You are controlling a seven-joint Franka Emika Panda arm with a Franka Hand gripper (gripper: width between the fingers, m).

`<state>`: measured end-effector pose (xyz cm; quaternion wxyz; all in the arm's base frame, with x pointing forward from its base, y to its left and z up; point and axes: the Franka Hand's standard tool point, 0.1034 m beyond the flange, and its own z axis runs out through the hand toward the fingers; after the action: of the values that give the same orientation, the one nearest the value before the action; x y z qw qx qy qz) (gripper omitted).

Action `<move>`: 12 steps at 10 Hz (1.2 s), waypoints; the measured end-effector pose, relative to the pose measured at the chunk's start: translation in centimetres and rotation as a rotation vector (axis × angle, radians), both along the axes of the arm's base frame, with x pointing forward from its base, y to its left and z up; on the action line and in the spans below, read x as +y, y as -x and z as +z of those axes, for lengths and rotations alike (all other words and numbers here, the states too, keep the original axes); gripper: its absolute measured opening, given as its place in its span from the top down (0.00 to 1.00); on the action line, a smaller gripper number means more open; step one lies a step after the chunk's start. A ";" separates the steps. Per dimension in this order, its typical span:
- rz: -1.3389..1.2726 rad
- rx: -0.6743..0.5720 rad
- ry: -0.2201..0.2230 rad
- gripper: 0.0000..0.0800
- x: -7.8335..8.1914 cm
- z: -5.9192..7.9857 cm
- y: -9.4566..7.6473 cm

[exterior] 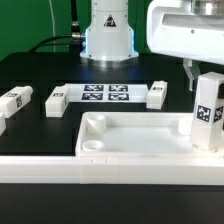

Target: Assemble desk

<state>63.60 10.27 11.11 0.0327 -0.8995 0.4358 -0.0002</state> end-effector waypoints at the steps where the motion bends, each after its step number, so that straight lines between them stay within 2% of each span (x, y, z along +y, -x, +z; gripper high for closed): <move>1: -0.099 -0.009 -0.013 0.64 0.1 0.0 0.0; 4: -0.445 0.012 -0.078 0.64 0.3 -0.1 0.1; 6: -0.405 0.009 -0.075 0.62 0.4 -0.1 0.2; 7: -0.332 0.015 -0.070 0.40 0.6 -0.1 0.4; 8: -0.266 0.038 -0.064 0.24 0.9 -0.1 0.7; 9: -0.185 0.029 -0.063 0.20 1.1 0.0 0.7; 12: 0.095 0.006 -0.057 0.19 1.1 -0.1 0.7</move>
Offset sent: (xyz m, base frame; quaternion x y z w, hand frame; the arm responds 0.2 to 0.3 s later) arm -0.0059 0.0005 -0.0035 0.0275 -0.0297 0.2745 0.9607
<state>62.87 11.36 11.03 0.0571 -0.9179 0.3924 0.0163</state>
